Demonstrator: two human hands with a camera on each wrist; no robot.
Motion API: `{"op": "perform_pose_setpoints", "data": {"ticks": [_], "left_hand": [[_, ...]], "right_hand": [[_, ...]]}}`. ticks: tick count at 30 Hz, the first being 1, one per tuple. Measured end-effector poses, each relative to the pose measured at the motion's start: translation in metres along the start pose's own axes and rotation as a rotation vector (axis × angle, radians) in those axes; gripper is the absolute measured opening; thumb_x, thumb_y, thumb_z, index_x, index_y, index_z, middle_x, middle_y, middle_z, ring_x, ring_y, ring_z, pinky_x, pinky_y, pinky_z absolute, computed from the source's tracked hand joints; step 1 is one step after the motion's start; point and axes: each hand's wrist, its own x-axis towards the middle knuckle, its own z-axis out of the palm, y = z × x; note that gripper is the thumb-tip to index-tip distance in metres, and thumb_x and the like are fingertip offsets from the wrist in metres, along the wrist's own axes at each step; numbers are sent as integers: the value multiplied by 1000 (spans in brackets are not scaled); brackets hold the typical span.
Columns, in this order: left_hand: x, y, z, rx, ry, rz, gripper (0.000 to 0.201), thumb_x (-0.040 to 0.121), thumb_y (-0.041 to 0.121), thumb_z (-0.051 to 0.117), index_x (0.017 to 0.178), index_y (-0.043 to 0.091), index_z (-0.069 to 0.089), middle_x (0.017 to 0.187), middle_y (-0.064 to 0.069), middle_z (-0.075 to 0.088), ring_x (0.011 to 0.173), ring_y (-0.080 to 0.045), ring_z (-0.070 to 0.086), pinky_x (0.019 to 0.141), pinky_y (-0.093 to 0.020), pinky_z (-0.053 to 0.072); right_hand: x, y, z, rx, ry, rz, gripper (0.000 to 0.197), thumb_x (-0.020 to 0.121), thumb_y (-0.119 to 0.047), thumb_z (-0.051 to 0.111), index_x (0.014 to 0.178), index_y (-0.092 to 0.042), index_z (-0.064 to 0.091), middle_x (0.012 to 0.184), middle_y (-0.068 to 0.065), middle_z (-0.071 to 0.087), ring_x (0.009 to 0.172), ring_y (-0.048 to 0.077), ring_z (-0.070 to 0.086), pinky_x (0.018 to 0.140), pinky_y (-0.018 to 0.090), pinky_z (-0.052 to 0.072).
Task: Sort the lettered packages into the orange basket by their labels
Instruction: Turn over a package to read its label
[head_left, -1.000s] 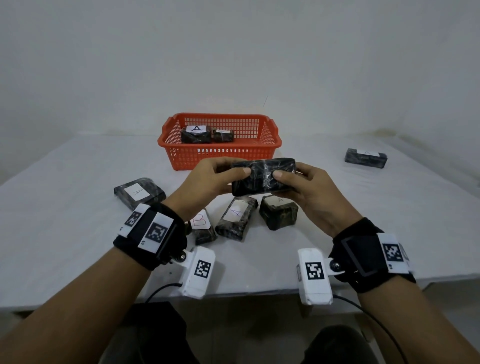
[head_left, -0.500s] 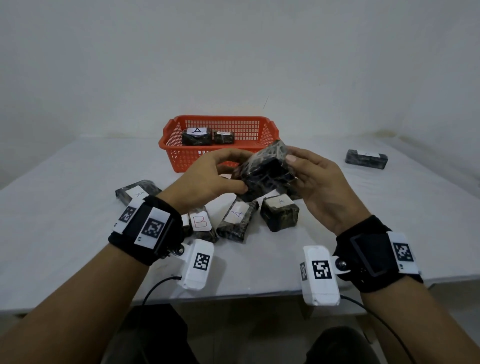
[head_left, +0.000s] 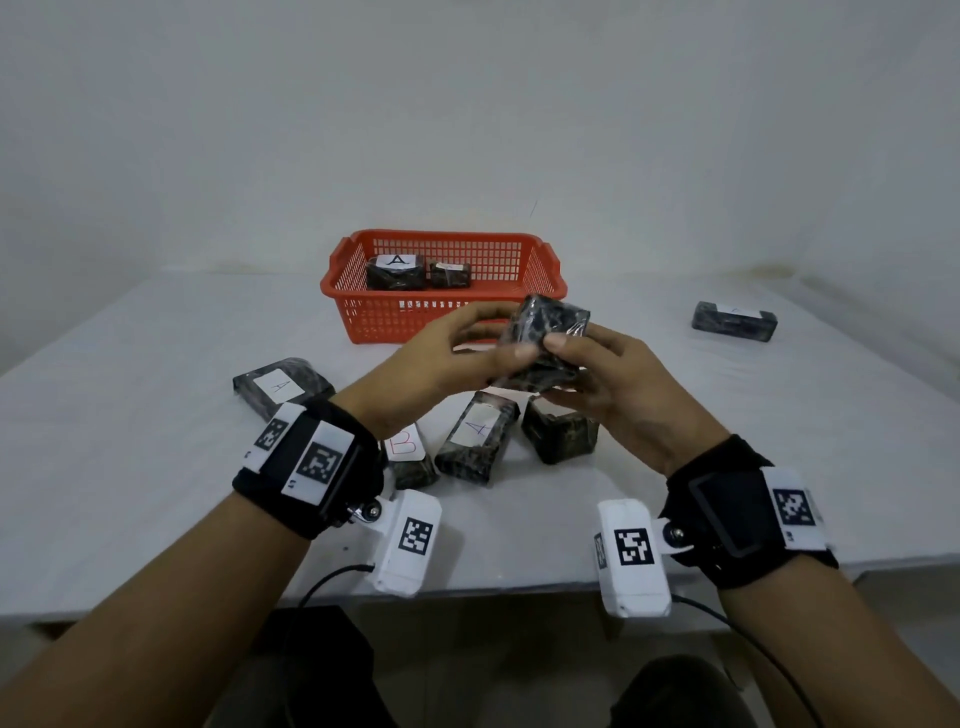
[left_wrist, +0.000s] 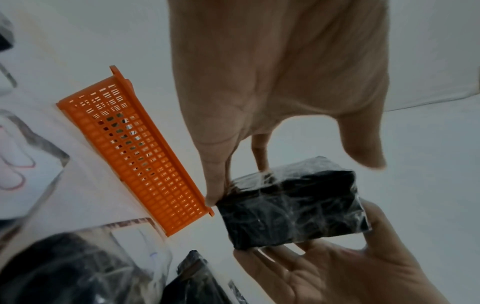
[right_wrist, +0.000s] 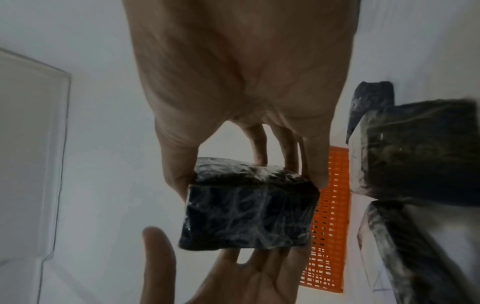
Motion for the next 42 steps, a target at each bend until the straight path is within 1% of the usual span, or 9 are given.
{"op": "perform_pose_setpoints", "data": {"ticks": [4,11,17,21,26,31,34,38,42], "left_hand": [[4,-2,4,-40,87,-24,54,85,39,70,130,10,65,126,-14,72,116,-28,71,97,-40,59],[2,-7,5,-40,83,-16,67,76,51,74,129,12,65,125,-13,73,115,-27,71,102,-45,57],[2,-4,9,-33,126,-3,38,87,31,63,116,7,70,117,-18,74,97,-19,74,93,-44,60],[-1,-5,9,-45,93,-6,39,86,32,71,120,13,70,117,-8,77,106,-21,75,97,-43,60],[-2,-6,9,-26,73,6,58,78,41,78,128,12,66,124,-15,73,115,-36,71,107,-62,49],[0,-7,10,42,156,-4,68,70,32,83,131,13,61,121,-8,73,110,-22,73,101,-49,57],[0,-9,6,90,148,45,79,62,33,89,133,19,60,129,-2,70,121,-13,67,107,-40,54],[-3,-7,6,128,48,50,79,70,21,91,140,24,54,138,5,63,133,-8,57,117,-37,44],[-2,-3,15,25,149,65,59,84,43,75,137,28,54,136,3,64,125,-14,64,100,-40,58]], "right_hand": [[1,3,1,-8,-22,2,67,74,-38,84,134,-14,64,126,9,74,118,23,72,109,45,51],[-1,1,3,-60,21,-2,30,95,-33,69,119,-14,72,111,5,78,108,21,73,109,47,52],[-2,7,1,-64,-22,-3,56,76,-26,81,129,-16,67,121,2,76,118,25,71,111,48,51],[-3,7,-1,-38,-22,-13,56,77,-25,80,130,-15,66,121,3,76,115,23,72,110,45,52],[-1,9,-2,-2,19,-43,63,72,-36,83,127,-9,68,121,10,76,113,24,73,103,42,57],[-5,9,-3,-32,-12,7,77,70,-44,83,139,-17,61,131,7,72,119,26,71,103,45,56],[-9,2,-1,-19,-14,77,52,88,-53,71,130,-22,69,121,7,76,104,24,74,86,38,59],[-9,-2,-1,1,21,123,34,99,-34,65,122,-11,73,113,15,77,92,26,73,74,34,59],[-9,-2,-1,24,38,58,42,93,-15,73,134,-17,65,119,11,77,100,30,77,78,36,62]]}}
